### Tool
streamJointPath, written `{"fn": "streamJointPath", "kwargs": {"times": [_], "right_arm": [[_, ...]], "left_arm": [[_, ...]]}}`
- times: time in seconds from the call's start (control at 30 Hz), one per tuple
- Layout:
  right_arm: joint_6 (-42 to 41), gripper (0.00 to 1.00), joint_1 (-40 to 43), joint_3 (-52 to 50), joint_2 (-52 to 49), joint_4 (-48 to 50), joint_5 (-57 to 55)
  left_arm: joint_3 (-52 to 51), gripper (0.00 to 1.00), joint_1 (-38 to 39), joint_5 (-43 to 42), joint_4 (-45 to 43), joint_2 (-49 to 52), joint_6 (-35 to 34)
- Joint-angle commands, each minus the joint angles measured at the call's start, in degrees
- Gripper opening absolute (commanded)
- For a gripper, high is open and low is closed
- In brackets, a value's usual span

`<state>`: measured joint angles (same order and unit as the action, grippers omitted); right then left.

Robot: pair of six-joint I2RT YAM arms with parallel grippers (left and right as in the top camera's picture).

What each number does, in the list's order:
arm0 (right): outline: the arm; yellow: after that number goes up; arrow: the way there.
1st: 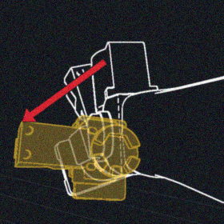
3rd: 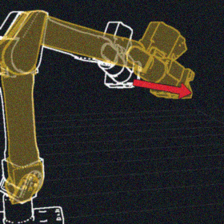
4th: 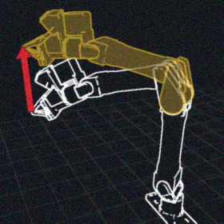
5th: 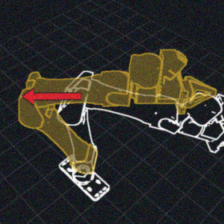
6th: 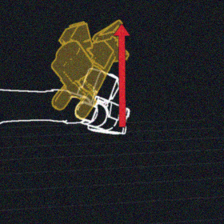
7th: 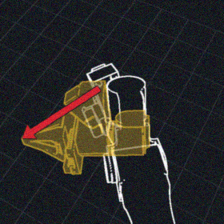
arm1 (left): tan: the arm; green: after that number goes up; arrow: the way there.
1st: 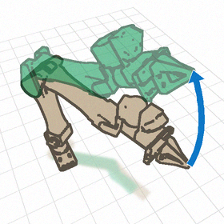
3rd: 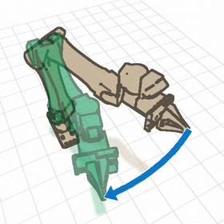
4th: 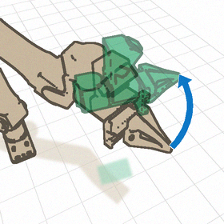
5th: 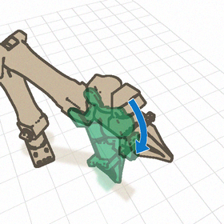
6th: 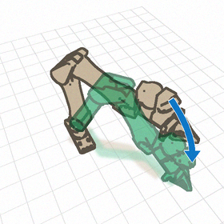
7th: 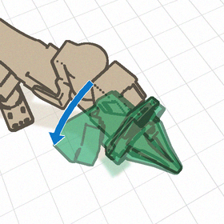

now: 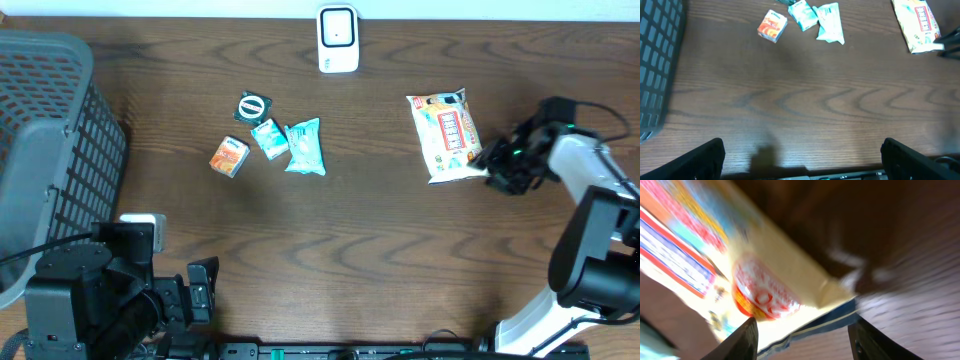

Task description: Scan the item barcode

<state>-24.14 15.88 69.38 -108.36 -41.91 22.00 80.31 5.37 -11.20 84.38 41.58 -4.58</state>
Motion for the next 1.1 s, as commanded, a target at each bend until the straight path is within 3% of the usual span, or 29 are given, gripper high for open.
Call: {"fn": "streamJointPath", "kwargs": {"times": [0.0, 0.07, 0.13, 0.27, 0.5, 0.87, 0.9, 0.97, 1.03, 1.07], "right_arm": [[-0.4, 0.53, 3.1, 3.6, 0.0, -0.5, 7.0], [0.7, 0.61, 3.8, 3.8, 0.0, -0.7, 12.0], [2.6, 0.77, 3.8, 3.4, 0.0, -1.6, 16.1], [3.0, 0.98, 2.9, 1.1, 0.0, -3.5, 17.0], [-8.9, 0.99, 1.4, -7.7, 0.0, 5.7, 17.0], [-26.6, 0.99, -1.7, -21.0, 0.0, 32.1, 16.5], [-27.2, 0.99, -2.1, -21.6, 0.0, 33.0, 15.6], [-27.3, 0.89, -3.1, -22.4, 0.0, 34.0, 13.2], [-27.3, 0.65, -3.9, -22.6, 0.0, 33.9, 9.5], [-27.2, 0.48, -4.2, -22.6, 0.0, 33.8, 7.6]], "left_arm": [[0.2, 0.97, 0.0, 0.5, 0.0, 0.1, -0.4], [0.2, 0.98, 0.0, 0.5, 0.0, 0.1, -0.4], [0.2, 0.98, 0.0, 0.6, 0.0, 0.1, -0.4], [0.2, 0.98, 0.0, 0.5, 0.0, 0.1, -0.4], [0.2, 0.98, 0.0, 0.5, 0.0, 0.1, -0.4], [0.2, 0.98, 0.0, 0.5, 0.0, 0.1, -0.4], [0.2, 0.97, 0.0, 0.5, 0.0, 0.1, -0.4], [0.2, 0.98, 0.0, 0.5, 0.0, 0.1, -0.4], [0.2, 0.98, 0.0, 0.6, 0.0, 0.1, -0.4], [0.2, 0.98, 0.0, 0.5, 0.0, 0.1, -0.4]]}}
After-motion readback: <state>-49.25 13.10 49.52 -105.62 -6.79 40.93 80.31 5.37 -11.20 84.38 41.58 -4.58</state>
